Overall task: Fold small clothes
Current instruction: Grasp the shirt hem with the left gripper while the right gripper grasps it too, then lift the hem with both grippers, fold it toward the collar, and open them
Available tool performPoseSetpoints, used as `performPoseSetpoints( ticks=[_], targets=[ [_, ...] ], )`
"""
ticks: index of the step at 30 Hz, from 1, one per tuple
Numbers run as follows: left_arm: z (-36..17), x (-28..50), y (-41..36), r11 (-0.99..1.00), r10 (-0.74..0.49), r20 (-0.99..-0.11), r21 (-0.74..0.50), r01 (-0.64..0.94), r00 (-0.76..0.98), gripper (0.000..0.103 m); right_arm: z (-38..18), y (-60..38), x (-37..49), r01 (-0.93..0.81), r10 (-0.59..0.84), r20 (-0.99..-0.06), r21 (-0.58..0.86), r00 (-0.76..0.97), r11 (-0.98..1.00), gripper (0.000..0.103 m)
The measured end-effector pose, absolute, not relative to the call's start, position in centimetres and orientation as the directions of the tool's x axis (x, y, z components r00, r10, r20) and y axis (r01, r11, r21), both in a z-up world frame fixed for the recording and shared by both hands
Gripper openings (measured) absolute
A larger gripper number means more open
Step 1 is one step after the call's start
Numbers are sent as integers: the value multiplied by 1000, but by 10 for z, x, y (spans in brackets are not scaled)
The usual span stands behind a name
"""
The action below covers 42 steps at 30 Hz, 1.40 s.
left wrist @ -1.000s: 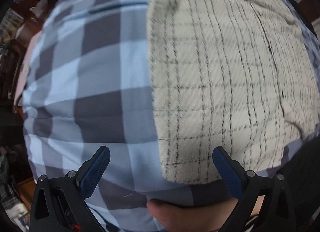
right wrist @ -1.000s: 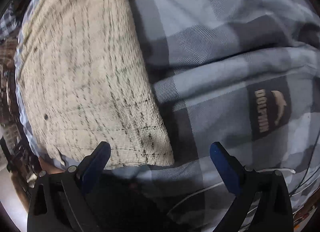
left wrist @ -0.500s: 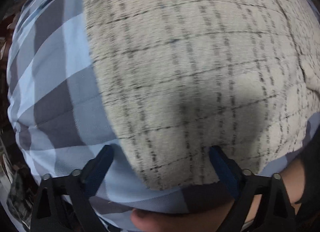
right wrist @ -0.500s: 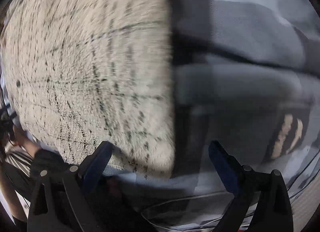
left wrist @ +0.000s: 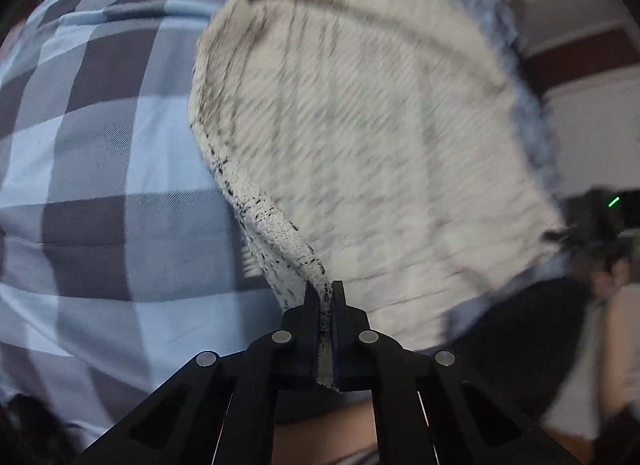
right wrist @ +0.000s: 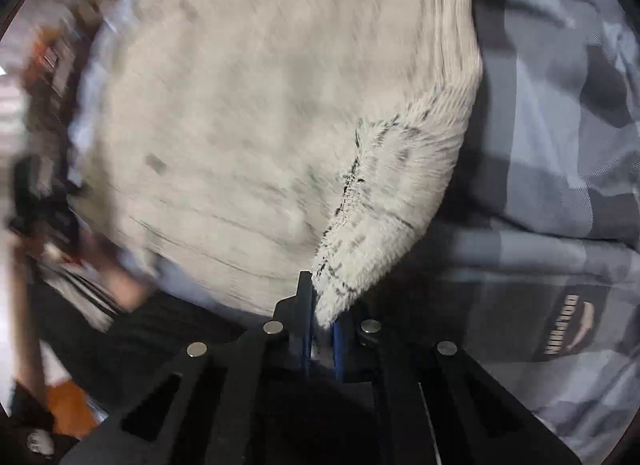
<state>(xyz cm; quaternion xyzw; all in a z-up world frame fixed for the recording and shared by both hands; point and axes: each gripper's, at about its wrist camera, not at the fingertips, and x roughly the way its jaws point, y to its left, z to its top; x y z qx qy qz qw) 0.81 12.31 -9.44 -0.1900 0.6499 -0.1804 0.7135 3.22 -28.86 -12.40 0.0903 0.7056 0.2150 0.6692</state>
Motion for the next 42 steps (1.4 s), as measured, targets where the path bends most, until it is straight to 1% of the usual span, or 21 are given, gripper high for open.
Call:
performPoseSetpoints(
  ticks=[1,2,3,5,6,7,9,11,13,16,19,23,27,30,33,35,36,38,39,40,42],
  targets=[
    [-84,13,135,827,-557,-820,-563,-8,129,4,-110,-291,28,-114,495,-868,494,-23,862,4],
    [-77,16,143,792,-598,-784,-610,-24,168,4,-106,-294,27,-84,540,-842,536,23,840,4],
    [-67,18,155,737,-650,-725,-674,-42,230,4,-95,-293,23,-65,576,-814,572,80,818,4],
    [-51,20,174,666,-689,-641,-744,-54,339,4,-72,-292,16,-64,627,-753,629,198,775,4],
    [-46,18,177,646,-692,-615,-762,-55,378,3,-61,-301,16,-61,655,-717,662,238,747,4],
    [-41,17,187,624,-698,-586,-780,-52,412,3,-44,-305,8,-61,711,-628,735,317,676,4],
    [-24,9,199,573,-721,-514,-819,-16,465,3,-17,-318,3,-77,758,-505,810,413,582,4],
    [-6,-4,202,533,-735,-442,-845,35,514,3,-1,-320,2,-90,779,-439,845,447,528,4],
    [8,-18,204,494,-751,-381,-866,75,539,3,8,-313,-9,-107,799,-397,865,451,490,3],
    [32,-33,199,483,-761,-350,-868,116,546,3,20,-318,-19,-134,811,-386,865,439,484,3],
    [36,-46,195,460,-778,-343,-882,104,526,3,32,-322,-32,-162,835,-345,880,429,447,3],
    [67,-84,195,452,-796,-308,-875,172,522,3,47,-344,-37,-205,842,-314,877,439,435,3],
    [81,-134,200,467,-798,-310,-860,206,517,3,64,-360,-61,-209,822,-338,858,459,470,3],
    [83,-168,207,436,-804,-268,-873,218,531,3,64,-370,-83,-192,811,-359,853,461,486,3],
    [81,-186,212,396,-806,-231,-895,206,545,3,62,-372,-79,-157,796,-396,845,459,511,3],
    [75,-185,212,412,-783,-270,-900,142,561,3,59,-367,-66,-123,780,-429,838,455,532,3],
    [72,-181,212,441,-761,-313,-892,99,568,3,55,-365,-56,-100,780,-432,845,454,526,3],
    [67,-165,212,460,-738,-356,-887,42,573,3,48,-367,-35,-50,783,-426,865,453,499,3],
    [65,-153,215,462,-730,-370,-887,15,575,3,48,-371,-34,-33,783,-427,870,452,493,3],
    [65,-136,217,467,-721,-385,-884,-6,576,3,44,-373,-8,-11,782,-435,871,447,491,3],
    [66,-97,219,449,-714,-378,-893,-29,589,3,46,-378,29,8,768,-446,867,460,498,3]
  ],
)
